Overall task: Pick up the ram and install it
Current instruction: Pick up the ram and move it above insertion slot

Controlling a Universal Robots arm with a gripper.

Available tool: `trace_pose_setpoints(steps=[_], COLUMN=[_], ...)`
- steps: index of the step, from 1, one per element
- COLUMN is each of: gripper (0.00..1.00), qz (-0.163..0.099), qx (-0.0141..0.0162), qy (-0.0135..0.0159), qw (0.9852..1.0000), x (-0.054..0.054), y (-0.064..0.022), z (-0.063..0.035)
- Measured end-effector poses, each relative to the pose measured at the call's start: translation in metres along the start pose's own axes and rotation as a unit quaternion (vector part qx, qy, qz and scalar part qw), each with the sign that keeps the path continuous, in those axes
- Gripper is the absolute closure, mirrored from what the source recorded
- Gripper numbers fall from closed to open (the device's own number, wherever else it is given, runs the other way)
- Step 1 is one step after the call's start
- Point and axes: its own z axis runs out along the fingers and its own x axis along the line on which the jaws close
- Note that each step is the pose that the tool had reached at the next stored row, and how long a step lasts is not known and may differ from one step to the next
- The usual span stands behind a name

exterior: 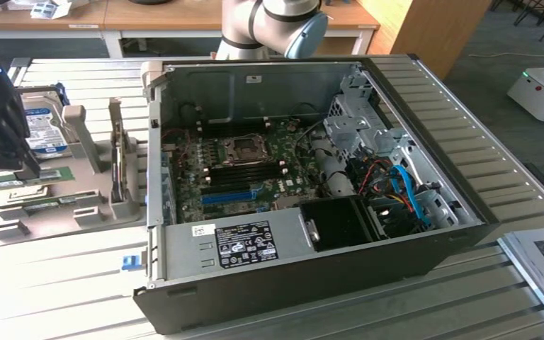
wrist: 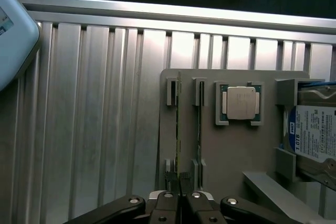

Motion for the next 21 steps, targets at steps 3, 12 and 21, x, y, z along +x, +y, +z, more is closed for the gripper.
trace_pose_setpoints(steps=[3,12,21], gripper=[0.88,0.88,0.88], qz=[0.001,0.005,0.009], qx=[0.0,0.0,0.0001], qy=[0.0,0.0,0.0], qw=[1.0,1.0,1.0], x=[0.0,0.0,0.0], y=[0.0,0.0,0.0], z=[-0.0027,-0.0095,-0.0176])
